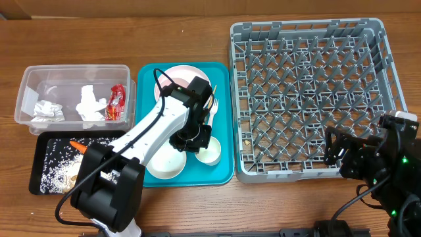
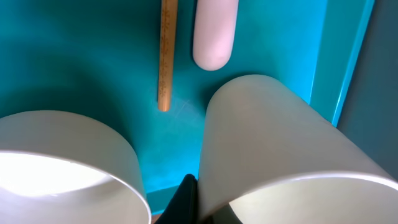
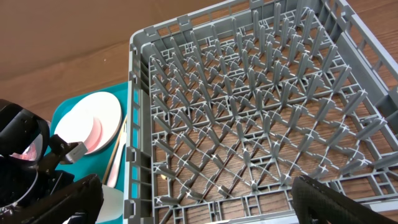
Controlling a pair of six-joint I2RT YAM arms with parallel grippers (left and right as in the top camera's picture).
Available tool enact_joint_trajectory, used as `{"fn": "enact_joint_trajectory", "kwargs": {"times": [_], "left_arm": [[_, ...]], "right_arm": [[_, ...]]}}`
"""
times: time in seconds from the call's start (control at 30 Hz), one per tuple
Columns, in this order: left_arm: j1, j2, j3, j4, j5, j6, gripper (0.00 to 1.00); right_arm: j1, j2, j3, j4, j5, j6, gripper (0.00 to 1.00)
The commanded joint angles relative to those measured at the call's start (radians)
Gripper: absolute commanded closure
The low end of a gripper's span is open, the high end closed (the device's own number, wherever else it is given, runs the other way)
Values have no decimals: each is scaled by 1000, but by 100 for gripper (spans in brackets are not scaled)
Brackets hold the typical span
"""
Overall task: Sort waste into correct bins and load items into the dishwasher
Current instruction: 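Lift the white cup with the left gripper toward the dish rack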
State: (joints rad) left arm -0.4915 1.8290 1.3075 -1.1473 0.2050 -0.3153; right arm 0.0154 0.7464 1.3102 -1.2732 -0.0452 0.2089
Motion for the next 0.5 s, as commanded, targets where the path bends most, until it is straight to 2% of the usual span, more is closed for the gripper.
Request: {"fn": "enact_joint_trajectory", "kwargs": {"times": [0.0,0.1,0.23,0.37,0.47], "left_arm": [[36,-12,6,-24,-2,61,96],[65,-12,46,-71,14,138,96],[122,-13,136,-136,113,282,96],[185,-14,210,-157,352,445,96],[238,-14,238,-156,667,631,96]], "right_arm": [[5,0,19,6,-1,1,0],[5,0,19,5,-1,1,0],[5,0,19,3,-1,1,0],[5,0,19,-8,-2,-13,0],[5,2,19,-15,-62,-72,6]]}}
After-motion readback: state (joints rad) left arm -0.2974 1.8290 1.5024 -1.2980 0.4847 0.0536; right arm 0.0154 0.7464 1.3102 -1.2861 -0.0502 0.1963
